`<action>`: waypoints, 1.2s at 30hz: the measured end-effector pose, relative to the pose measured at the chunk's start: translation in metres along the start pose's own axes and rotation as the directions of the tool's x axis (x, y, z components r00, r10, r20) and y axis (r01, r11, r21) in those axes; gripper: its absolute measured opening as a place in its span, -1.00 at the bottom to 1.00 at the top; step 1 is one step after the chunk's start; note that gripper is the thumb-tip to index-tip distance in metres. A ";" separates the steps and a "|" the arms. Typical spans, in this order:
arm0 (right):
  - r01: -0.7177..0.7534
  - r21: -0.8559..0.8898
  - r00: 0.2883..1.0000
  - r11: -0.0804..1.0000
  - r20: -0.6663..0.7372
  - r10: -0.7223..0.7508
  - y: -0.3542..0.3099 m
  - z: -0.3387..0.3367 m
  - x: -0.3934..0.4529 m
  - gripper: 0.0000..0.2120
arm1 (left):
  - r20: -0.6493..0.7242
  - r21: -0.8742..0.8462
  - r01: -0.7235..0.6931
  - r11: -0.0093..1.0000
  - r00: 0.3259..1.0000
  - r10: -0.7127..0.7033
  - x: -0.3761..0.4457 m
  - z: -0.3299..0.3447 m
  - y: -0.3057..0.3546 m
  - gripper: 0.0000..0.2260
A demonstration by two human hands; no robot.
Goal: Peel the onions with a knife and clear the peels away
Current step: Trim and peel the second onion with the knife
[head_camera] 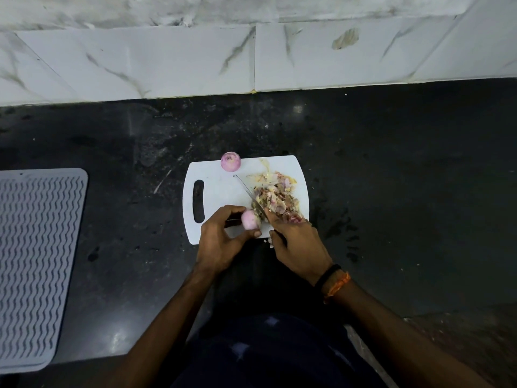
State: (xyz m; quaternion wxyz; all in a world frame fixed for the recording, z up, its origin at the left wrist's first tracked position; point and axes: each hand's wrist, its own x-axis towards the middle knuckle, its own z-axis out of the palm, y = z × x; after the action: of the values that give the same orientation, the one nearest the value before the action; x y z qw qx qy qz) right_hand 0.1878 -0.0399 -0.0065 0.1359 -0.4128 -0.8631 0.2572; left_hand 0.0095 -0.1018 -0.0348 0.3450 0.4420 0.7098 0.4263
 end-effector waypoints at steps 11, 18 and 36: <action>-0.071 0.073 0.997 0.995 0.029 0.069 -0.017 -0.015 -0.013 -0.50 | -0.113 0.092 -0.075 0.993 0.990 0.085 0.002 0.006 -0.010 -0.53; -0.001 -0.005 0.999 1.000 0.042 0.001 -0.027 -0.012 -0.022 -0.49 | -0.136 0.117 -0.057 0.992 0.988 0.072 0.000 0.005 -0.008 -0.50; 0.030 -0.073 0.996 0.997 0.085 -0.024 -0.029 -0.003 -0.012 -0.45 | -0.105 0.295 -0.155 0.943 0.976 0.193 0.006 0.004 -0.014 -0.59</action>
State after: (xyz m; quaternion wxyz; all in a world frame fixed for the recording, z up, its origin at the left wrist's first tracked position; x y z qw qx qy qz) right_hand 0.1782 -0.0635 0.0114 0.0876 -0.3946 -0.8826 0.2401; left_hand 0.0063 -0.0985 -0.0504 0.1909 0.5187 0.7433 0.3768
